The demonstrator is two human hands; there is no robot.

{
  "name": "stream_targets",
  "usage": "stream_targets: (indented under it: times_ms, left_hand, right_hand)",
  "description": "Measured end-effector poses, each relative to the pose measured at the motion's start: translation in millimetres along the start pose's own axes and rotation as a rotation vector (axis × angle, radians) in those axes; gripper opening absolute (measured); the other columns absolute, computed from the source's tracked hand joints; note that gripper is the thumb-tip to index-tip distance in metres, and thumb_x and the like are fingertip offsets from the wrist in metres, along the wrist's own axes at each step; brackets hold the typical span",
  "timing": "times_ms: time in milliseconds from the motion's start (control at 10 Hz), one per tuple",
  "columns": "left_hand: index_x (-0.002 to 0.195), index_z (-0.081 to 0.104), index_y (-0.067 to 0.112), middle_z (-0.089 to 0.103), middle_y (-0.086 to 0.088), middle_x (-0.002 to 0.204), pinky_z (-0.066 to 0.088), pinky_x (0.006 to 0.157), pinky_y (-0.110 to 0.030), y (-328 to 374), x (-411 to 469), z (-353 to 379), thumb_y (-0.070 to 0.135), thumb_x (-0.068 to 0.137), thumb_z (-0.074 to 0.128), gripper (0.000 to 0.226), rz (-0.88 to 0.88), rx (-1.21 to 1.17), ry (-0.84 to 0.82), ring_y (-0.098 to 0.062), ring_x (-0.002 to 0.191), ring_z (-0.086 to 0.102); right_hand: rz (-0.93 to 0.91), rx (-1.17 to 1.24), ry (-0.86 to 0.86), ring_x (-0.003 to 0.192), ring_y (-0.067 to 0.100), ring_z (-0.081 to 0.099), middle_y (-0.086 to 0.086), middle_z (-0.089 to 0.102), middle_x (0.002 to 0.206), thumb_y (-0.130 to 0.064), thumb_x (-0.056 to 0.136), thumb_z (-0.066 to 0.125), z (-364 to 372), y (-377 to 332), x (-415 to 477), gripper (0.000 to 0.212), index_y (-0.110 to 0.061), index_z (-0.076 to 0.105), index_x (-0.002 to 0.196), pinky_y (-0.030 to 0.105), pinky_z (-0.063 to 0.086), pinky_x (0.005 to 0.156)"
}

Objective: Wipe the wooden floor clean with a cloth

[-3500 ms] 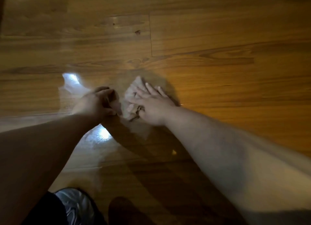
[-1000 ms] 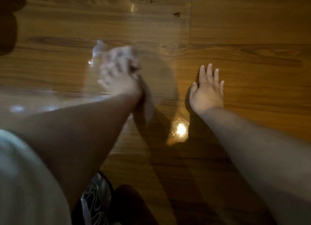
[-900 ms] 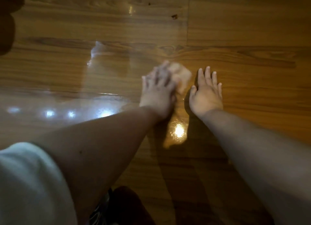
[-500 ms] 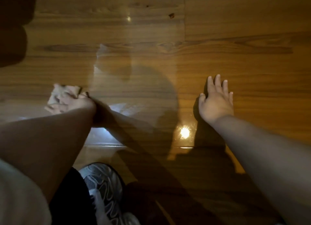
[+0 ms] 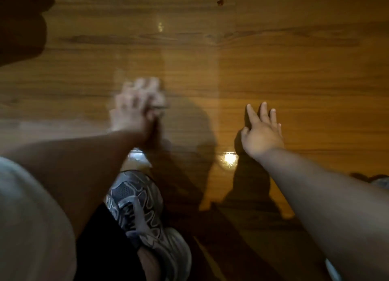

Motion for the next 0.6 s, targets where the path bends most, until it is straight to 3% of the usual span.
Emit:
stream_targets:
  times_ms: [100, 200, 300, 400, 500, 600]
  left_hand:
    - [0.137, 0.004, -0.025, 0.004, -0.044, 0.147, 0.014, 0.117, -0.027, -7, -21, -9, -0.015, 0.096, 0.029, 0.049, -0.076, -0.504, 0.161, -0.034, 0.143, 0.021]
    - [0.122, 0.006, -0.04, 0.02, -0.055, 0.132, 0.043, 0.082, -0.009, 25, -61, -32, -0.018, 0.096, 0.0, 0.034, -0.357, -1.32, 0.735, 0.013, 0.078, 0.063]
    - [0.152, 0.009, 0.007, 0.032, -0.029, 0.148, 0.038, 0.107, -0.036, 55, -57, -30, 0.022, 0.105, 0.029, 0.054, -0.369, -0.671, 0.356, -0.02, 0.132, 0.046]
    - [0.154, 0.0, 0.027, -0.014, -0.013, 0.159, 0.0, 0.117, -0.053, 112, -73, 22, 0.033, 0.098, 0.039, 0.068, 0.207, 0.02, -0.19, -0.039, 0.144, -0.014]
    - [0.151, 0.001, 0.039, -0.019, -0.003, 0.159, -0.004, 0.117, -0.048, 140, -96, 39, 0.026, 0.096, 0.042, 0.07, 0.613, 0.081, -0.267, -0.034, 0.144, -0.017]
    - [0.152, 0.002, 0.035, -0.016, -0.007, 0.159, 0.001, 0.117, -0.048, 75, -96, 25, 0.035, 0.098, 0.04, 0.066, 0.437, 0.046, -0.228, -0.033, 0.145, -0.016]
  right_hand:
    - [0.018, -0.017, -0.018, 0.148, 0.024, -0.014, -0.002, -0.017, 0.161, -0.031, 0.101, 0.033, 8, -3, -14, 0.061, -0.036, 0.002, 0.154, 0.044, 0.001, 0.121]
    - [0.031, -0.033, -0.014, 0.148, 0.025, -0.015, 0.0, -0.019, 0.161, -0.032, 0.101, 0.033, 17, -9, -28, 0.062, -0.035, 0.0, 0.154, 0.045, 0.0, 0.121]
    - [0.014, -0.036, -0.037, 0.147, 0.025, -0.016, 0.0, -0.02, 0.16, -0.032, 0.101, 0.035, 29, -17, -42, 0.064, -0.036, -0.001, 0.154, 0.045, 0.001, 0.121]
    - [-0.002, -0.001, -0.095, 0.147, 0.024, -0.016, -0.002, -0.02, 0.16, -0.03, 0.1, 0.038, 41, -22, -58, 0.065, -0.036, 0.002, 0.153, 0.045, 0.001, 0.12]
    - [0.014, -0.001, -0.14, 0.148, 0.024, -0.012, -0.002, -0.018, 0.161, -0.027, 0.096, 0.045, 43, -24, -65, 0.071, -0.033, 0.004, 0.154, 0.045, 0.003, 0.12]
    - [0.03, -0.014, -0.206, 0.149, 0.024, -0.009, -0.002, -0.017, 0.161, -0.021, 0.096, 0.043, 43, -31, -69, 0.072, -0.033, 0.002, 0.154, 0.044, 0.006, 0.12]
Point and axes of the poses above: each hand's wrist, its own x-axis towards the middle knuckle, its own z-axis out of the palm, y = z × x, the point moved 5 cm from there along x, towards the middle knuckle
